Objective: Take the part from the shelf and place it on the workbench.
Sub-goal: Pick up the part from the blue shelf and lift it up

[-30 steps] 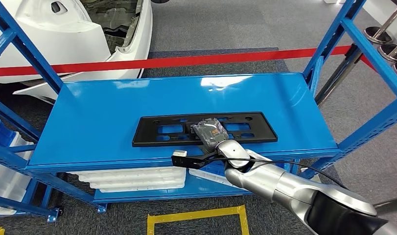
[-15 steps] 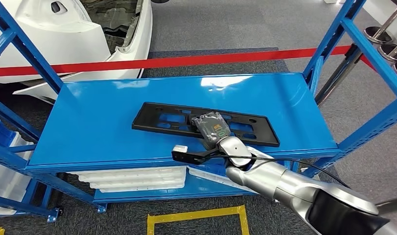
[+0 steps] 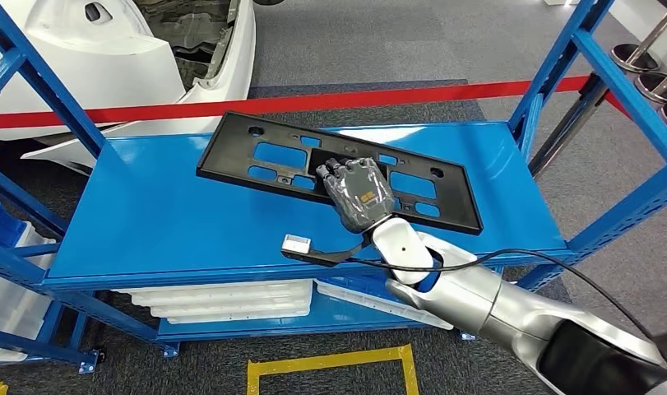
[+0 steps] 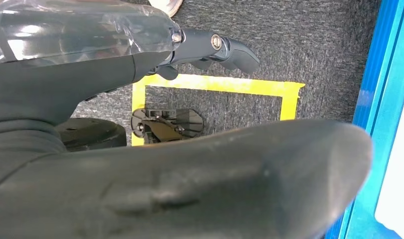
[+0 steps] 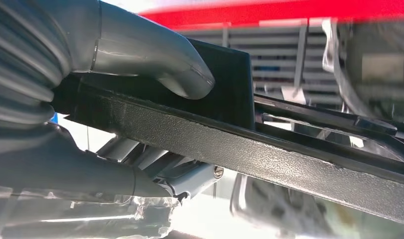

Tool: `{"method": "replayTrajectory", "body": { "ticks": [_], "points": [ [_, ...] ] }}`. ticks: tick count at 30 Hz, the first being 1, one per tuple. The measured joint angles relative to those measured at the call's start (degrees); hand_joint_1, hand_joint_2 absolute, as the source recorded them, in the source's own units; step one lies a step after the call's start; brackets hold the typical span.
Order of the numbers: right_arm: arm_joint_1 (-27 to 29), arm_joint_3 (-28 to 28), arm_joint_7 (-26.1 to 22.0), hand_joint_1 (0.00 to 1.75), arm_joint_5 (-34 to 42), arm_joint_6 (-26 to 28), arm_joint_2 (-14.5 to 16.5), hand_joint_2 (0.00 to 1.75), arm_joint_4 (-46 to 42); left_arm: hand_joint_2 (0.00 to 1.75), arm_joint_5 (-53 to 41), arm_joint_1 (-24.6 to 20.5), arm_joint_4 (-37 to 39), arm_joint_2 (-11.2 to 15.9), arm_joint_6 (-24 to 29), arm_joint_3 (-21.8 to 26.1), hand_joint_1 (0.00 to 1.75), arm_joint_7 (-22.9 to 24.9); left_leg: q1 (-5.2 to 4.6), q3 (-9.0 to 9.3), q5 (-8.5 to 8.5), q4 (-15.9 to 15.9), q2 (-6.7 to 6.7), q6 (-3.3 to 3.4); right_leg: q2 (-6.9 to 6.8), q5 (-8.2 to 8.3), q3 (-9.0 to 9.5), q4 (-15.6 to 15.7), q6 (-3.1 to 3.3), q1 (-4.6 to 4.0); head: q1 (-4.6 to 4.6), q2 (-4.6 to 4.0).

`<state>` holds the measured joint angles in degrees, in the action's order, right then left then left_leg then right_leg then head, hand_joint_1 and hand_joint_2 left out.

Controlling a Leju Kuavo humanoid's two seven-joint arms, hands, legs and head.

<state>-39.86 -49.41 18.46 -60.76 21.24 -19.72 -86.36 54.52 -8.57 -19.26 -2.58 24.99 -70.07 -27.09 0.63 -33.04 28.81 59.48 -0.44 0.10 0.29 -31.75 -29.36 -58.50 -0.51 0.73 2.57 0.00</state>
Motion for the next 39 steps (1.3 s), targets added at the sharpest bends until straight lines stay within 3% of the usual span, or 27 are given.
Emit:
{"method": "replayTrajectory", "body": {
  "ticks": [14, 27, 34, 39],
  "points": [
    [2.0, 1.1, 5.1, 1.75, -15.5, -5.7, -1.8, 1.75, -17.1, 0.0, 0.2, -0.1, 0.0, 0.0, 0.2, 0.0, 0.0, 0.9, 0.0, 0.01, 0.0, 0.0, 0.0, 0.0, 0.0, 0.0, 0.0, 0.0, 0.0, 0.01, 0.01, 0.0],
    [3.1, 1.1, 6.0, 1.75, -18.4, -5.6, -1.9, 1.75, -19.2, 0.0, 0.5, -0.2, 0.0, 0.0, 0.3, 0.0, 0.0, 1.2, 0.0, 0.01, 0.0, 0.0, 0.0, 0.0, 0.0, 0.0, 0.0, 0.0, 0.0, 0.01, 0.01, 0.0],
    [8.5, 0.5, 6.6, 1.75, -20.0, -7.0, -1.9, 1.75, -31.2, 0.0, 0.4, -0.6, 0.0, 0.0, 0.4, 0.0, 0.0, 1.3, 0.0, 0.01, 0.0, 0.0, 0.01, 0.0, 0.0, 0.0, 0.03, 0.0, 0.0, 0.0, 0.01, 0.0],
    [7.0, -1.0, 8.2, 1.75, -20.0, -10.0, -1.9, 1.75, -33.9, 0.0, -0.3, -0.9, 0.0, 0.0, 0.2, 0.0, 0.0, 1.2, 0.0, 0.02, 0.0, 0.0, 0.01, 0.0, 0.0, 0.0, 0.03, 0.0, 0.0, 0.0, 0.0, 0.0]
  ]
}}
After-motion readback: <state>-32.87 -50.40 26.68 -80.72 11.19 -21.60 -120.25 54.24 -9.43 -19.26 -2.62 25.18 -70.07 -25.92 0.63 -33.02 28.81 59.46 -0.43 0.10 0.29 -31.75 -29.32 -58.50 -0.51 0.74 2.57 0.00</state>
